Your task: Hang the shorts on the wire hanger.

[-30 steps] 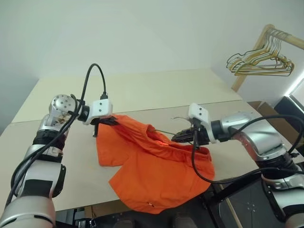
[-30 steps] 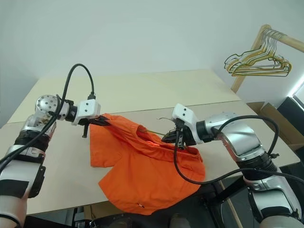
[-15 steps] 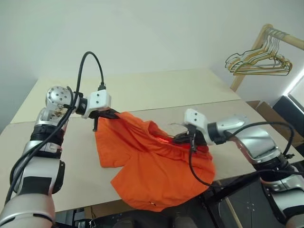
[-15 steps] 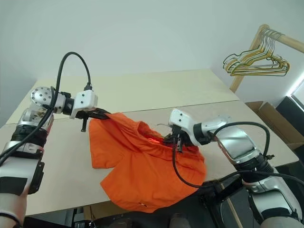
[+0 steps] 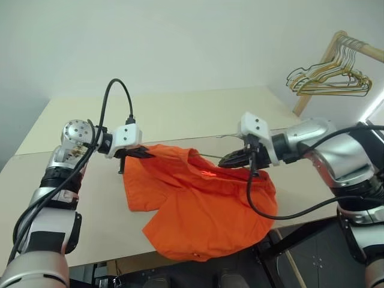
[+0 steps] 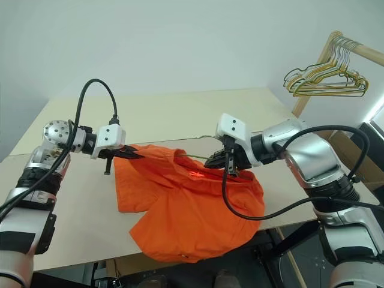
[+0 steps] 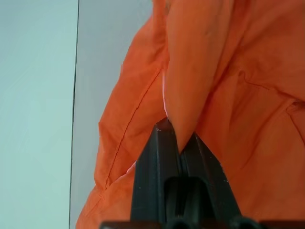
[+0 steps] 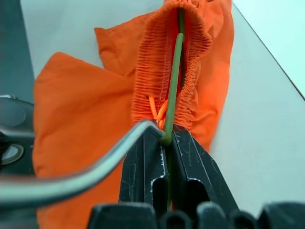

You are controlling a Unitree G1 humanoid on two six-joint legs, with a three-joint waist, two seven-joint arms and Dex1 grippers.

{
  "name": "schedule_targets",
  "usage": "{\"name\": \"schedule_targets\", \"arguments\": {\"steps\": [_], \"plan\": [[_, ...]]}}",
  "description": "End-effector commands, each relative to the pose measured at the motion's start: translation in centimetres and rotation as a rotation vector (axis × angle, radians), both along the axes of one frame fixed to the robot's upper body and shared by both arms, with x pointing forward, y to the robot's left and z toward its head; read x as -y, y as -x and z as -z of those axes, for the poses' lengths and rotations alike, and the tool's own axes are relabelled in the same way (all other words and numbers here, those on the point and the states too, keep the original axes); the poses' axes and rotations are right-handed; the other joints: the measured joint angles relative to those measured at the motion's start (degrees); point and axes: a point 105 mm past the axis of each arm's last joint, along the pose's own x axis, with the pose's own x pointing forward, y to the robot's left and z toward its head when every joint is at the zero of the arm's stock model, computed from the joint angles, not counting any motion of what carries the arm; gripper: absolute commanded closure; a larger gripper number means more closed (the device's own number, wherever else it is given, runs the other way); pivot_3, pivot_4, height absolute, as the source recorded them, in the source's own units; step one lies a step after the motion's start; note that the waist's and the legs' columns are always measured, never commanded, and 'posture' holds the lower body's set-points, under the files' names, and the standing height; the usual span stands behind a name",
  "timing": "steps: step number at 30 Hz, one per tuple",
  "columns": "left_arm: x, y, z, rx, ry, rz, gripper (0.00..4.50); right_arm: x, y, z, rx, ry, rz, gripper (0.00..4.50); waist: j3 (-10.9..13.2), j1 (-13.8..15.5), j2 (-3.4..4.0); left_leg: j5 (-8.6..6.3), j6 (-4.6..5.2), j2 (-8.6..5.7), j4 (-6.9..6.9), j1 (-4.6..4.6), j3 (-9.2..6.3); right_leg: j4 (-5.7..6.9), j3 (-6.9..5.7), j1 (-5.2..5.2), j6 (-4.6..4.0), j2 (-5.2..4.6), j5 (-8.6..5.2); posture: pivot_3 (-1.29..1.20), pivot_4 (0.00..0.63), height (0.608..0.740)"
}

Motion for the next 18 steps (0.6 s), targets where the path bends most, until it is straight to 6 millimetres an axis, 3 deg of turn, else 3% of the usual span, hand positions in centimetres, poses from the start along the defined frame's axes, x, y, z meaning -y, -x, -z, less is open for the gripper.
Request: {"name": "schedule_targets", "arguments": {"steps": [1, 11, 14, 18], "plan": [[0.4, -0.6, -1.4, 0.034, 0.024, -0.009, 3.92, 0.0, 0.7, -1.8, -0.002, 0.014, -0.058, 4.5, 0.0, -0.02, 0.0, 0.0, 0.0, 0.0, 0.0, 0.0, 0.0, 0.0, -0.01, 0.0, 0.0, 0.0, 0.0, -0.04, 0.0, 0.74], [0.5, 0.7, -4.9, 0.047, 0.058, 0.11, 0.68, -0.2, -0.3, -2.6, -0.046, 0.046, -0.057, 4.5, 0.01, -0.24, 0.01, -0.01, 0.01, 0.01, 0.03, -0.08, 0.01, 0.08, -0.01, -0.12, 0.0, -0.02, 0.0, -0.05, 0.0, 0.74], [2.3, 1.5, -6.3, 0.04, 0.117, 0.196, 0.49, -0.4, -0.7, -3.0, -0.039, 0.062, -0.055, 4.5, 0.01, -0.16, 0.02, -0.01, 0.01, 0.01, 0.1, -0.21, 0.0, 0.09, -0.04, -0.19, 0.0, -0.02, 0.0, -0.06, 0.0, 0.74], [5.1, 1.8, -6.0, 0.038, 0.142, 0.267, 0.49, -0.9, -1.0, -3.7, -0.029, 0.072, -0.067, 4.5, 0.01, -0.06, 0.02, -0.02, 0.02, -0.01, 0.16, -0.34, -0.02, 0.11, -0.06, -0.26, 0.01, -0.09, 0.0, -0.07, 0.0, 0.74]]}}
